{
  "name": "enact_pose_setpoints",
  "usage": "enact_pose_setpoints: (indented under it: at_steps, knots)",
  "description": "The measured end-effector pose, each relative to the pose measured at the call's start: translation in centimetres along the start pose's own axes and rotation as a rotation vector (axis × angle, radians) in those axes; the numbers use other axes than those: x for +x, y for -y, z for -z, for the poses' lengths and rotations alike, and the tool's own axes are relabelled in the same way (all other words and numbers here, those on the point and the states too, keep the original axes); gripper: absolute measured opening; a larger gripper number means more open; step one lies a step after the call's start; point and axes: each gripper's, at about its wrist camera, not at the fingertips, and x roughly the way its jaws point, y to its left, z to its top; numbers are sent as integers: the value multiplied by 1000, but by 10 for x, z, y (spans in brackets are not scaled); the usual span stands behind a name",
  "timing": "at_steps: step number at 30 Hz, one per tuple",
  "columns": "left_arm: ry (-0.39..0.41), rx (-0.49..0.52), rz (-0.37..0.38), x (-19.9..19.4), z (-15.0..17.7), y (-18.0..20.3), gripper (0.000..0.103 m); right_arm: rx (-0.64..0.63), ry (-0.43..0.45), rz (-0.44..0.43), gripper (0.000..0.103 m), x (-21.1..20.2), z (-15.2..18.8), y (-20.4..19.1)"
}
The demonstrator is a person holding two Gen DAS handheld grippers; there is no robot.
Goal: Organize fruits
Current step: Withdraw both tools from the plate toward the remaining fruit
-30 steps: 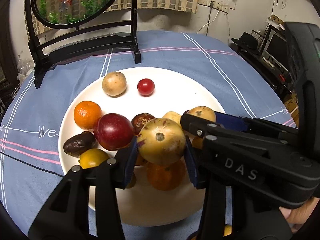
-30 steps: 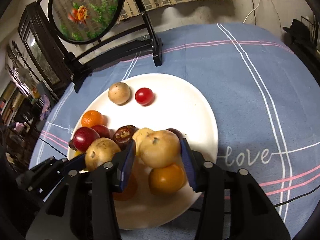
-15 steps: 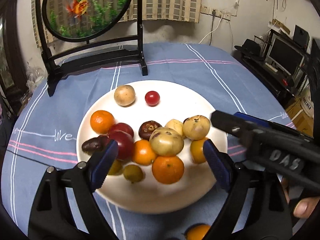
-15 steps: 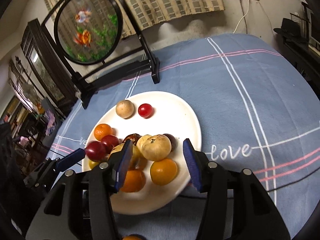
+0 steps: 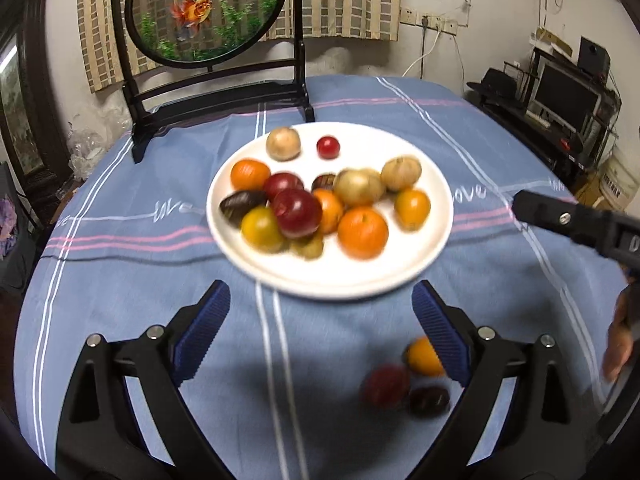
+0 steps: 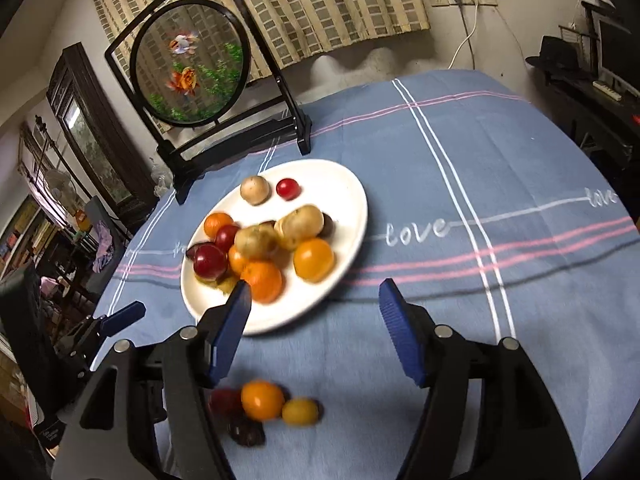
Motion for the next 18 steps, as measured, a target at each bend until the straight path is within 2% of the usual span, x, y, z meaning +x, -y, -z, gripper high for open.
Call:
enact_pose_setpoints:
  at_steps: [11, 18]
  knots:
    - [-53, 11, -7, -12, 60, -6, 95, -93, -88, 22, 67, -9, 72, -13]
    - [-73, 13, -2, -17, 89, -24, 95, -123, -139, 29, 67, 1, 91, -19]
